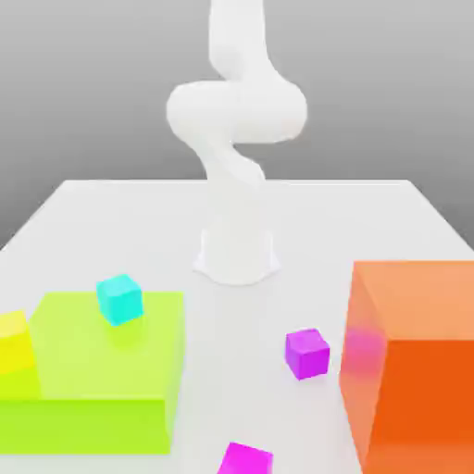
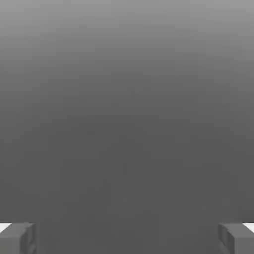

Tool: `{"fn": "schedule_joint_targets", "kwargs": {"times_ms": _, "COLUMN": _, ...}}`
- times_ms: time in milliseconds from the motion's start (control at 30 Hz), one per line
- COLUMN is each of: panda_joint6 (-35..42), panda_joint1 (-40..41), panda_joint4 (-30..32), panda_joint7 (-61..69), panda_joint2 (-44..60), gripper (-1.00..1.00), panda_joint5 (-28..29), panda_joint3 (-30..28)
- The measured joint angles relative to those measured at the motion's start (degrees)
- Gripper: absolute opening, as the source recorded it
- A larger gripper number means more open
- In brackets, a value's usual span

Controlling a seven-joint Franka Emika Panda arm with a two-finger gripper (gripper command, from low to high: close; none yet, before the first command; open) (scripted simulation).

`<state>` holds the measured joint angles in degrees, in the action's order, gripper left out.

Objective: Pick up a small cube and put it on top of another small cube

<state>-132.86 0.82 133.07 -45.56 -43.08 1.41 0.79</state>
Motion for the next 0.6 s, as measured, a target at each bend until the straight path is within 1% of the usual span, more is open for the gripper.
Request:
{"fn": "schedule_joint_targets", "kwargs": {"times_ms": 233, "panda_joint6": -7.5, "panda_joint1": 1.0, "panda_joint4": 9.1, "panda_joint7": -1.3, "panda_joint2": 14.0, "gripper": 0.0, "panda_joint5": 2.5, "panda_joint3": 1.9}}
{"fn": "schedule_joint_targets", "kwargs": {"times_ms": 367, "panda_joint6": -12.1, "panda_joint1": 1.7, "panda_joint4": 14.5, "panda_joint7": -3.2, "panda_joint2": 22.2, "gripper": 0.0, "panda_joint5": 5.3, "panda_joint3": 4.0}}
{"fn": "schedule_joint_targets", "kwargs": {"times_ms": 467, "panda_joint6": -15.5, "panda_joint1": 2.1, "panda_joint4": 18.7, "panda_joint7": -6.0, "panda_joint2": 28.6, "gripper": 0.0, "panda_joint5": 9.1, "panda_joint3": 5.5}}
{"fn": "schedule_joint_targets", "kwargs": {"times_ms": 600, "panda_joint6": -19.8, "panda_joint1": 3.2, "panda_joint4": 24.1, "panda_joint7": -11.3, "panda_joint2": 36.9, "gripper": 0.0, "panda_joint5": 16.5, "panda_joint3": 7.4}}
